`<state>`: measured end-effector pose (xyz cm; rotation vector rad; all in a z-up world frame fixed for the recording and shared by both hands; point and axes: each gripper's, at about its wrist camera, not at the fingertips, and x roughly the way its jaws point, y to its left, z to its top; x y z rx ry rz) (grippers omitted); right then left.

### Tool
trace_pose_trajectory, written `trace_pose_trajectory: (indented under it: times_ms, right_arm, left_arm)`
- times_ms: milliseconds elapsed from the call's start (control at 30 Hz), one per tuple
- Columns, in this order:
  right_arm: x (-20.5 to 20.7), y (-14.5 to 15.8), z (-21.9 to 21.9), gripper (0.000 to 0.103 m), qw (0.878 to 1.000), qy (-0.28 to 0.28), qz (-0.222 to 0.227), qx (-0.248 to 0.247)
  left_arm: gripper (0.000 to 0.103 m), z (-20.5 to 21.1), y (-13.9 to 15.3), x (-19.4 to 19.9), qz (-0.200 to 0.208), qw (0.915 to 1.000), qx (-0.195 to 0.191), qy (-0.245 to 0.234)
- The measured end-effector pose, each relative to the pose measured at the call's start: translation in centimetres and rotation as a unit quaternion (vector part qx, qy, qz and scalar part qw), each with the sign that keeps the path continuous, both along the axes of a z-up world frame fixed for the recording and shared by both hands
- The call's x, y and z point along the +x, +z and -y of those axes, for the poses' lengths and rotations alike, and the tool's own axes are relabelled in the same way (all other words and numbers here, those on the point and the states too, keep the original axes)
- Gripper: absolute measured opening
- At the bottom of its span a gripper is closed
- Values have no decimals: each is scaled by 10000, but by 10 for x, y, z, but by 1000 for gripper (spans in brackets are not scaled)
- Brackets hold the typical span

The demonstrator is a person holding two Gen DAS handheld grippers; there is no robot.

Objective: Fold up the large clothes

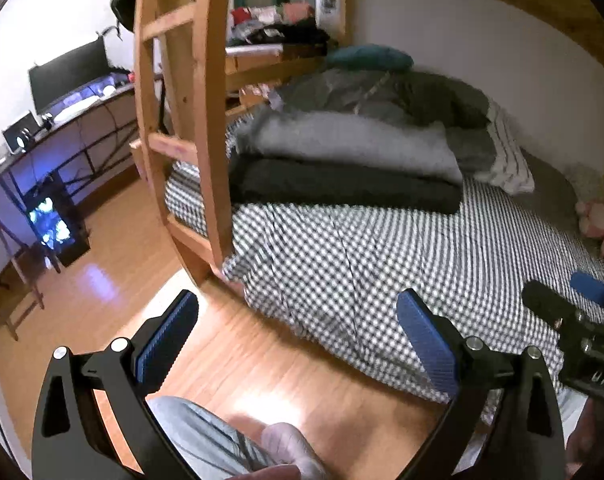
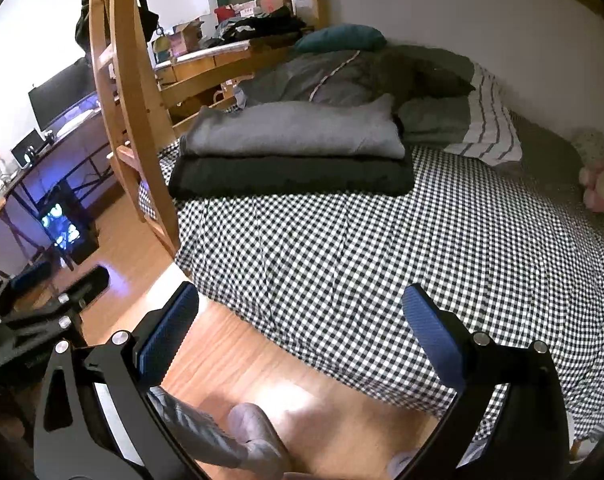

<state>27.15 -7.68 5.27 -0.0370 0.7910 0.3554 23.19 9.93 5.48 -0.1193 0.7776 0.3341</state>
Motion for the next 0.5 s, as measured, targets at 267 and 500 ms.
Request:
trace_pose_trajectory:
  times_ms: [267, 500]
  right_arm:
    - [-11, -19, 2, 100, 9998, 122, -106, -136]
    - [-17, -22, 12, 100, 9999, 72, -68, -139]
  left_arm:
    - [97, 9, -15, -7, -181, 9998, 87, 0]
    - [97, 22, -14, -7, -245, 9992, 305, 37]
